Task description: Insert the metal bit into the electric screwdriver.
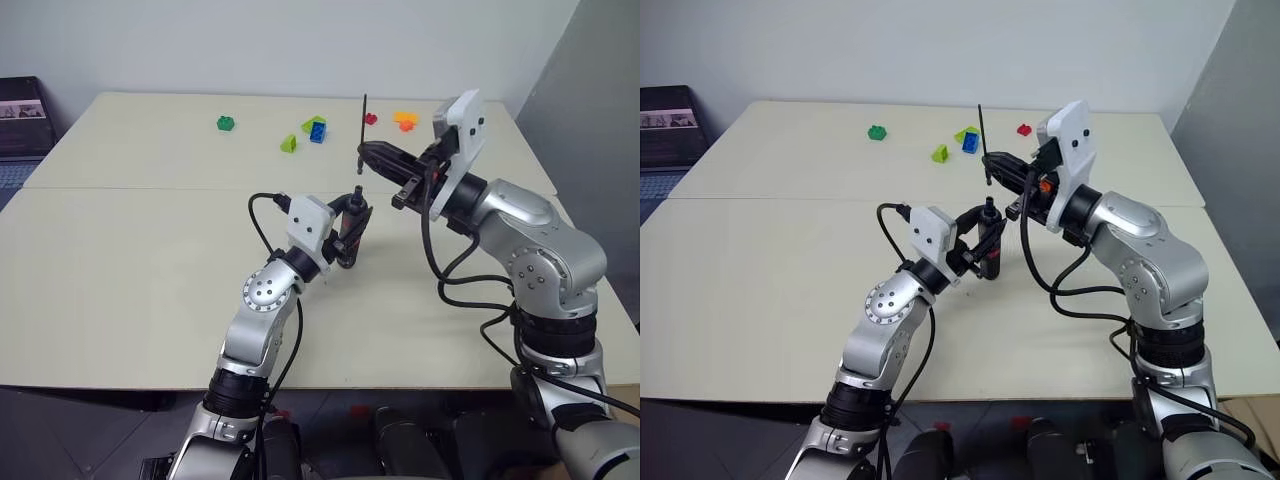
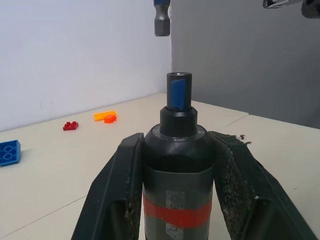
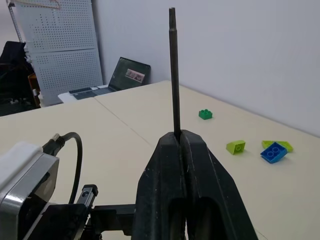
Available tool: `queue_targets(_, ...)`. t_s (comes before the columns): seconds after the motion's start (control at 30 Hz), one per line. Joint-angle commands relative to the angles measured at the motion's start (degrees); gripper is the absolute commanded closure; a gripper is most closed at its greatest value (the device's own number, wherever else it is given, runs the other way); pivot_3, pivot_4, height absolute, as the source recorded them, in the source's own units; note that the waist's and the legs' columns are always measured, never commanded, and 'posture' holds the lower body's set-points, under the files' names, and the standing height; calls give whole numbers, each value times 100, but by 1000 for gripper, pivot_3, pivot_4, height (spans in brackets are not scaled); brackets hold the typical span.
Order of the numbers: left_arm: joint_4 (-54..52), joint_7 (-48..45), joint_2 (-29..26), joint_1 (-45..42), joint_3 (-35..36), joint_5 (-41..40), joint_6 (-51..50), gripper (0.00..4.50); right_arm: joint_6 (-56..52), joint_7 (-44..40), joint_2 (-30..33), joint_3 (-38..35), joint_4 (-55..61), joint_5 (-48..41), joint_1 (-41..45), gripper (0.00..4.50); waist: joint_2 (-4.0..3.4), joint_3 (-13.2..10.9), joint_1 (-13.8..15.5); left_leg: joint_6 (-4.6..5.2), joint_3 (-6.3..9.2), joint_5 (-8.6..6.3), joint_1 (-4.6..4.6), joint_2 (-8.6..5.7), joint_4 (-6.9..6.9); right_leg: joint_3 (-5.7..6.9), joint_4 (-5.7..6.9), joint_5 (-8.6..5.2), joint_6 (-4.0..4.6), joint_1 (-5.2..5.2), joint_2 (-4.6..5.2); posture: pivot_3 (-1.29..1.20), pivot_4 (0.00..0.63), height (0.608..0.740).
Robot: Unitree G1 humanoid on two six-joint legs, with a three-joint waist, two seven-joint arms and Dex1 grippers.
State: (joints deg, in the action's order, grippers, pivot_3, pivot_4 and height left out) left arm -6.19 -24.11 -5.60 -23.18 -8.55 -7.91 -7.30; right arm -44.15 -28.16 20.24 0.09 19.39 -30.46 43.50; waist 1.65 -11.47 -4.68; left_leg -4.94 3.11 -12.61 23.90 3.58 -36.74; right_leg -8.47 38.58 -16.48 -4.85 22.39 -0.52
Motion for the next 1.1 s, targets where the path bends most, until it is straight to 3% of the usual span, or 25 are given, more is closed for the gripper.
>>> queue_targets(0.03,-188,95,25,-56,45,15,126,2864,132,-21,-3,-96,128,-60,0,4500,0,0,0,0,0,0,0,0,0,0,0,0,0,0,0,0,150,740)
queue_targets(1.1,-87,67,-88,-135,85,-29,119,2864,92,-94,10,-31,304,-239,-255,4500,0,0,-3,0,0,0,0,1,6,0,-6,-12,-19,1,0,0,150,740)
